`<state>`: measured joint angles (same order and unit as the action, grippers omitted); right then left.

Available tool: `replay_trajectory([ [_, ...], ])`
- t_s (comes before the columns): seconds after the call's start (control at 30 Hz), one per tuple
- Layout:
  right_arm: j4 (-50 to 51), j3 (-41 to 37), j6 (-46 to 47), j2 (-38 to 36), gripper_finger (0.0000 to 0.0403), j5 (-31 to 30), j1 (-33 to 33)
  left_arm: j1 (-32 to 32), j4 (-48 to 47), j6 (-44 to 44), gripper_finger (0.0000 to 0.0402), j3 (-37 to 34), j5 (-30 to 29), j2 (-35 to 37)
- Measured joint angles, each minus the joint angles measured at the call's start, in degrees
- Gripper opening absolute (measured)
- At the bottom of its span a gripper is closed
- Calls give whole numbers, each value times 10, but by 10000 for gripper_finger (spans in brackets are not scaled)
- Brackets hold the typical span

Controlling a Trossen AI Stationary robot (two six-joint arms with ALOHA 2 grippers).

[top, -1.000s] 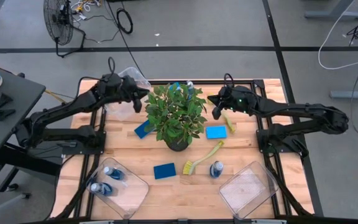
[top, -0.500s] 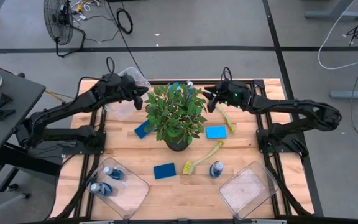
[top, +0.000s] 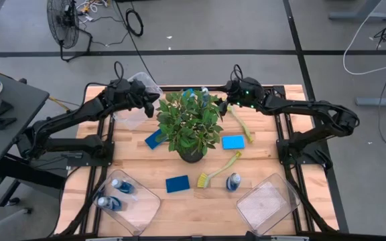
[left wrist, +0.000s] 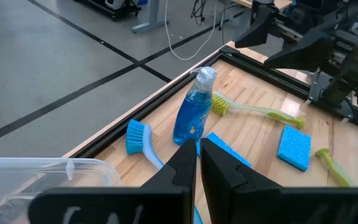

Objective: Pick & Place Kitchen Sink Supplies
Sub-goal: Put the blue liquid soap bottle into the bottom left transparent bin

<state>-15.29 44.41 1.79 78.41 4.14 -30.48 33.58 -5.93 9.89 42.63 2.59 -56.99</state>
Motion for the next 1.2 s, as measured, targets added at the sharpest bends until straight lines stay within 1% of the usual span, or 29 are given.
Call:
replay_trajectory([
  [0.2,7,1,-42,0,317,0,-1,0,0,0,28,0,17,0],
  [0.4,-11,1,-44,14,310,21,-18,0,0,-1,28,0,17,0],
  [0.7,-85,2,-38,85,306,23,-21,0,0,-1,28,0,17,0],
  [0.77,-92,2,-38,99,306,15,-21,0,0,-1,28,0,17,0],
  [0.97,-87,42,-38,130,306,9,-24,0,0,-1,28,0,17,0],
  [1.1,-55,75,-32,152,306,9,-24,0,0,-1,28,0,17,0],
  [1.2,-30,80,-22,153,306,15,-23,0,0,-1,28,0,17,0],
])
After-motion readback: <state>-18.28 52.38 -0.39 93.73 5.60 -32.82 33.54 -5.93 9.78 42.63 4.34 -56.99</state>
